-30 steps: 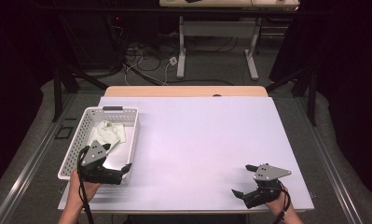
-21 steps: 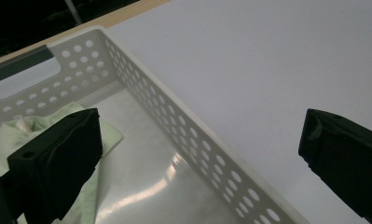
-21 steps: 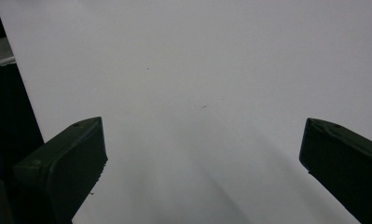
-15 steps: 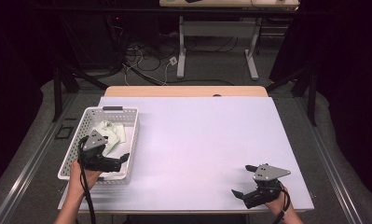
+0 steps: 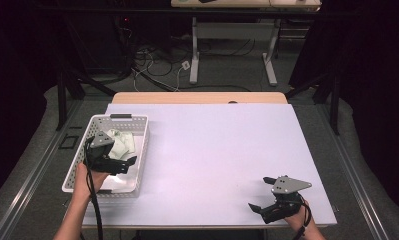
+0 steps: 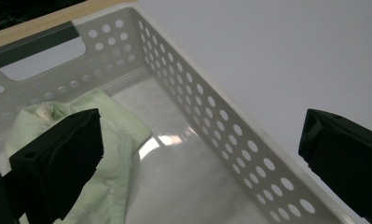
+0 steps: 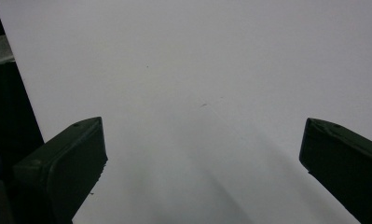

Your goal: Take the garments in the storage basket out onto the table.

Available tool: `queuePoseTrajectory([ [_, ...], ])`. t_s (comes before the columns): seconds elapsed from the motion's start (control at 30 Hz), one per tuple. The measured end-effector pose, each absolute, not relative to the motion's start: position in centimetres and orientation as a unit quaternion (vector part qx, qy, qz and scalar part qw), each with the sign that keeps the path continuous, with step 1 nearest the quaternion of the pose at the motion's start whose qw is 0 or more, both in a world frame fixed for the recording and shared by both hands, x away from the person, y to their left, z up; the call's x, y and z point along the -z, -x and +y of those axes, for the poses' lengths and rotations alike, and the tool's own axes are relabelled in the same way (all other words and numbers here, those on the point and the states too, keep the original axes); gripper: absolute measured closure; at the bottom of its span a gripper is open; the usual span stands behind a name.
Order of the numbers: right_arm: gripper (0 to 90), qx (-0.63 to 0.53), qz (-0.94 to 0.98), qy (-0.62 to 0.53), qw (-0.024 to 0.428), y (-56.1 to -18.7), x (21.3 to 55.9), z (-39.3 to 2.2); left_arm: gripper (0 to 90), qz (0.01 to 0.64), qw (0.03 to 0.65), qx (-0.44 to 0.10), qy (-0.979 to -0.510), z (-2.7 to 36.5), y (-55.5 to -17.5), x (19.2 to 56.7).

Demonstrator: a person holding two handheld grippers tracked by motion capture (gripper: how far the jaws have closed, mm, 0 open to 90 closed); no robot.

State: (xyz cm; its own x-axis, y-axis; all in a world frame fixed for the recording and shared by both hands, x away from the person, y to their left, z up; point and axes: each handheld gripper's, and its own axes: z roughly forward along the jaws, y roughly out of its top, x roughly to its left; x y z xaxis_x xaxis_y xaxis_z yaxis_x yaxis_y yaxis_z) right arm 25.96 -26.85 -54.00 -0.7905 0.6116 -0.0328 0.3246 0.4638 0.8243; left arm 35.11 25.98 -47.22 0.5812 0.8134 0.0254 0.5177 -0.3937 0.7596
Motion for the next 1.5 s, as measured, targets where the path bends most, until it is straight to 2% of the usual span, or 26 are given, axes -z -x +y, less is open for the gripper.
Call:
queuePoseTrajectory([
  [0.8, 0.1, -0.439, 0.838, -0.28, 0.166, -25.9, 54.0, -26.8, 0.0, 0.457, 0.316, -0.196, -0.808, 28.1, -39.5, 48.3],
  [1.5, 0.1, -0.437, 0.838, -0.28, 0.167, -25.9, 54.0, -26.8, 0.0, 0.499, 0.264, -0.162, -0.809, 29.5, -42.4, 50.2],
])
